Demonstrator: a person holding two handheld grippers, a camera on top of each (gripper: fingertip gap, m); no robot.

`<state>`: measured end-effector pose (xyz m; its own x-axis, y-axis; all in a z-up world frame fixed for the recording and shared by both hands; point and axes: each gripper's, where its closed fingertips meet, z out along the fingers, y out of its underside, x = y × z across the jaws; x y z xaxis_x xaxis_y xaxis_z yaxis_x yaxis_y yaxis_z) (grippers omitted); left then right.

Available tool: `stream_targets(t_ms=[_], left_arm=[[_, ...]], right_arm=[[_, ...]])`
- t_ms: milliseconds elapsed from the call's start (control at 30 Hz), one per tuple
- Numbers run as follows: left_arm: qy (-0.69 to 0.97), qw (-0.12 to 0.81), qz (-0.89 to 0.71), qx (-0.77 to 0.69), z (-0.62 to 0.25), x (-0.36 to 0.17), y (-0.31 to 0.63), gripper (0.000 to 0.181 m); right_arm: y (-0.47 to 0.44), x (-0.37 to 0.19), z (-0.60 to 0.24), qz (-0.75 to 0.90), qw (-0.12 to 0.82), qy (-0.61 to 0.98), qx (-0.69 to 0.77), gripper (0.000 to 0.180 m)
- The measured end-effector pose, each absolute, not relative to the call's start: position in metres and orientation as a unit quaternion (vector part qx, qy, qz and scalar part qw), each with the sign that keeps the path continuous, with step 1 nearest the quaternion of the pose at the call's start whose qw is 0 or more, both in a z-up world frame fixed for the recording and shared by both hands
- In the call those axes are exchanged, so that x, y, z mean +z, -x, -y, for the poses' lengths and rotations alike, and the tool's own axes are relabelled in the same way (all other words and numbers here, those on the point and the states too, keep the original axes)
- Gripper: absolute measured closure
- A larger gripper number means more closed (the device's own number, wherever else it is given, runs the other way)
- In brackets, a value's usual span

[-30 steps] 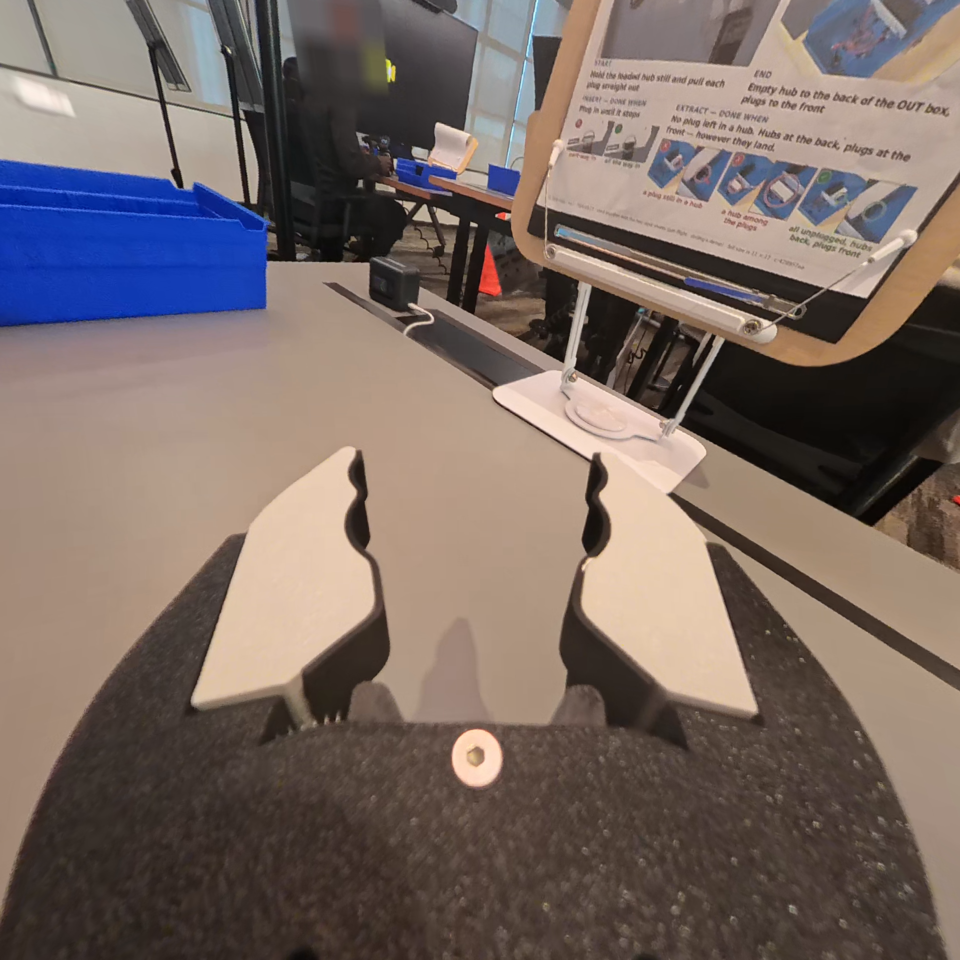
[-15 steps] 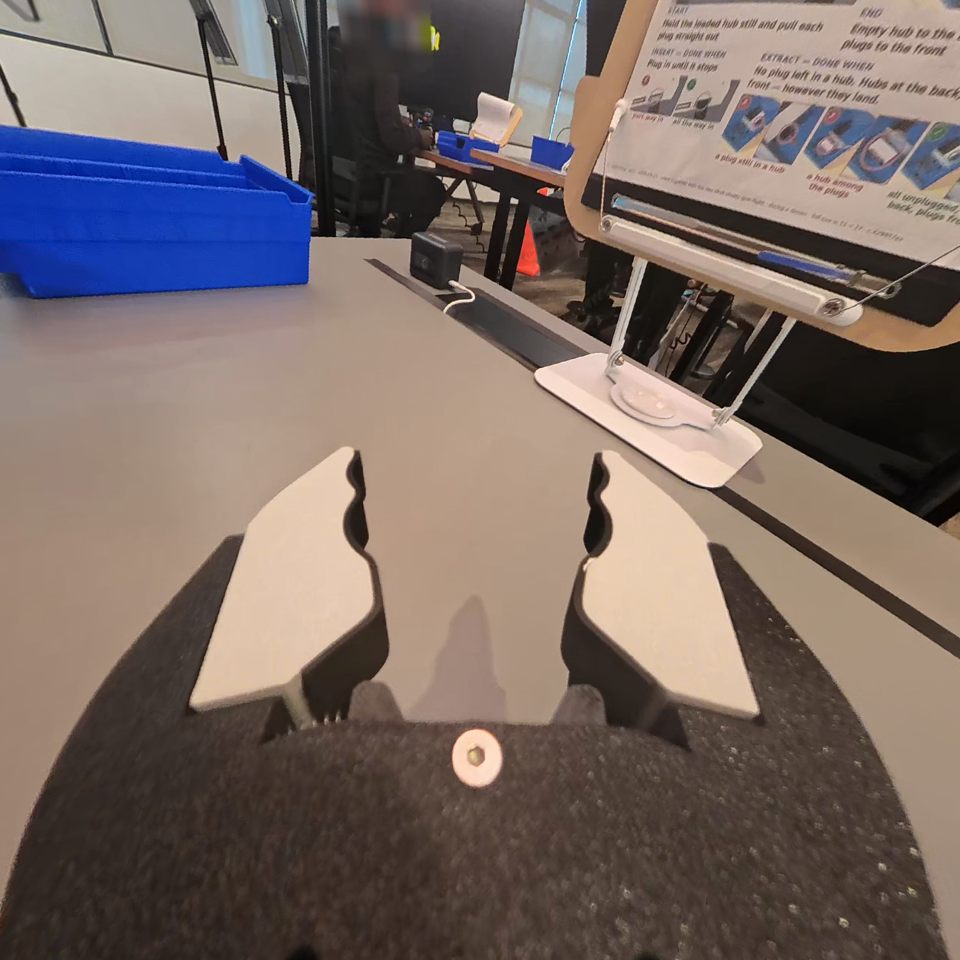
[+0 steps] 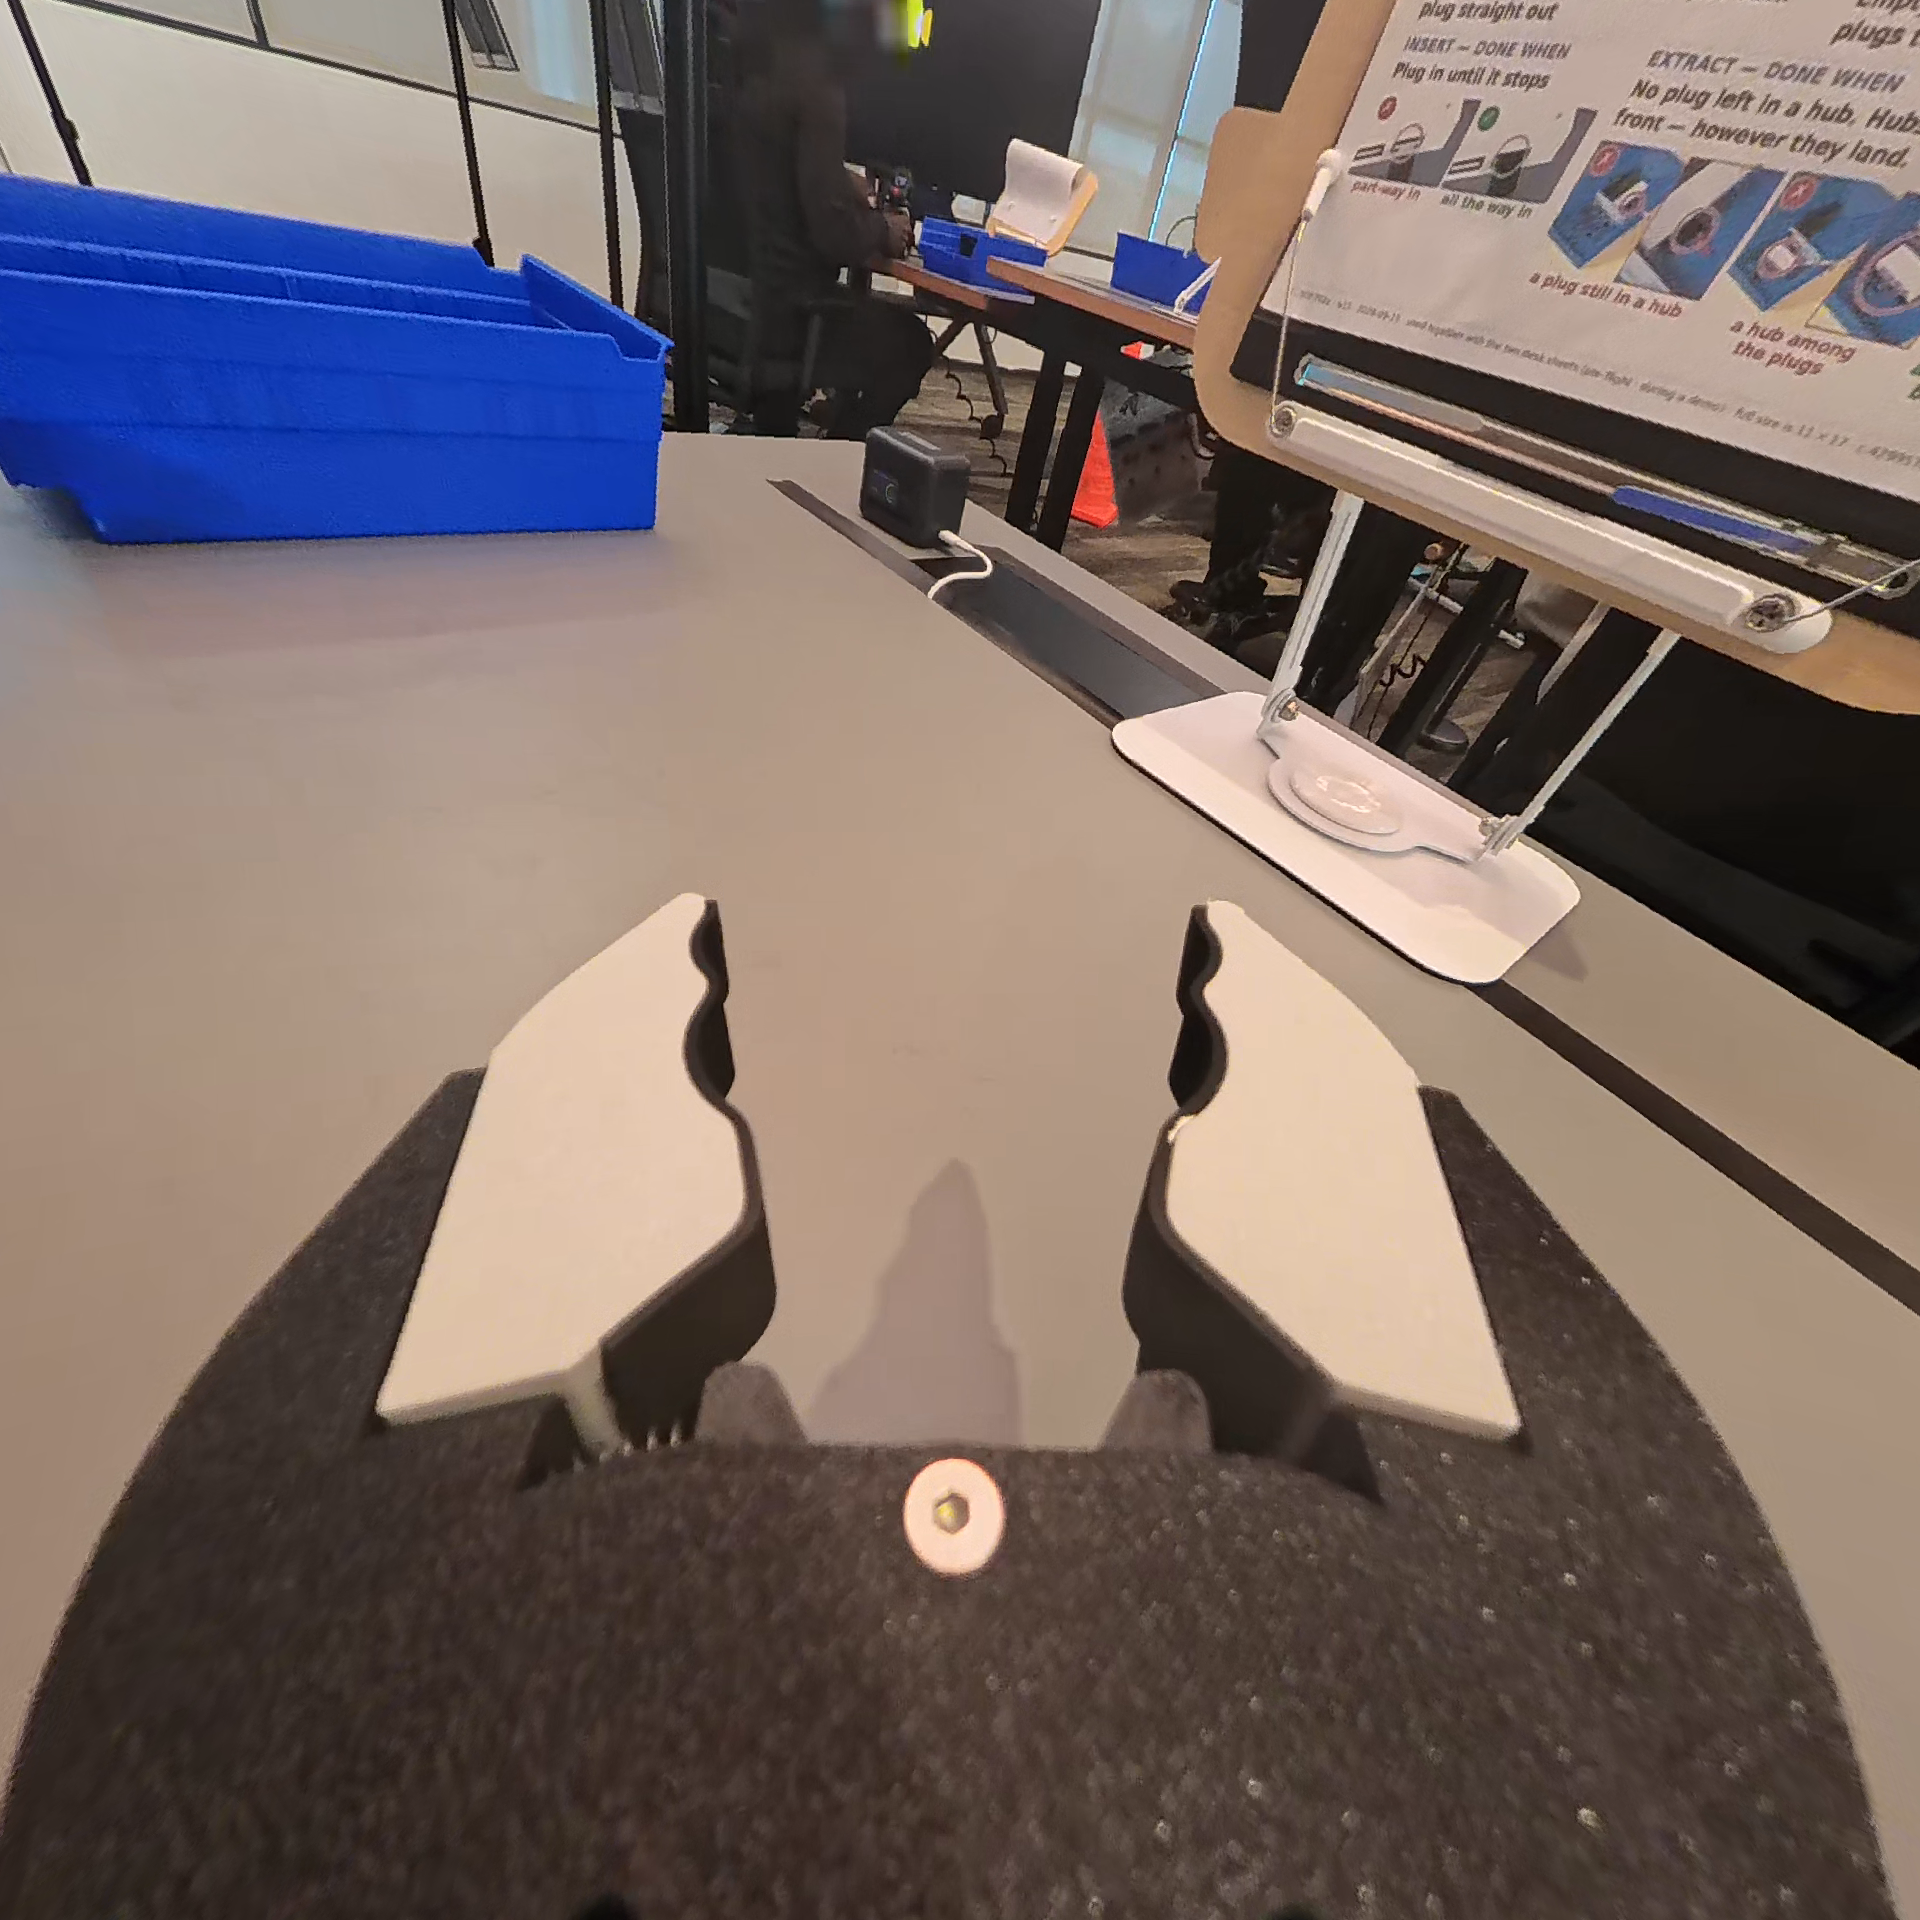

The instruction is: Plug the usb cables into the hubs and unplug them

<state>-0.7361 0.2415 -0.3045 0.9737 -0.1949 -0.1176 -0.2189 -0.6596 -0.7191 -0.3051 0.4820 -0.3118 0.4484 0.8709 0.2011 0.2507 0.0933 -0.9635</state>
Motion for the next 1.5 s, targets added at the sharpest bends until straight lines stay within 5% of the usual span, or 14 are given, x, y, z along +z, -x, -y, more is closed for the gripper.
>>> stream_targets(t_ms=[800,1500], left_arm=[[0.898,0.424,-0.085,0.086,-0.255,-0.359,0.737,0.162],[0.815,0.573,0.013,-0.088,-0.253,-0.229,0.776,0.163]], right_arm=[[0.293,-0.303,-0.483,0.432,0.6,0.618,0.268,0.098],[0.3,-0.3,-0.475,0.441,0.601,0.608,0.273,0.098]])
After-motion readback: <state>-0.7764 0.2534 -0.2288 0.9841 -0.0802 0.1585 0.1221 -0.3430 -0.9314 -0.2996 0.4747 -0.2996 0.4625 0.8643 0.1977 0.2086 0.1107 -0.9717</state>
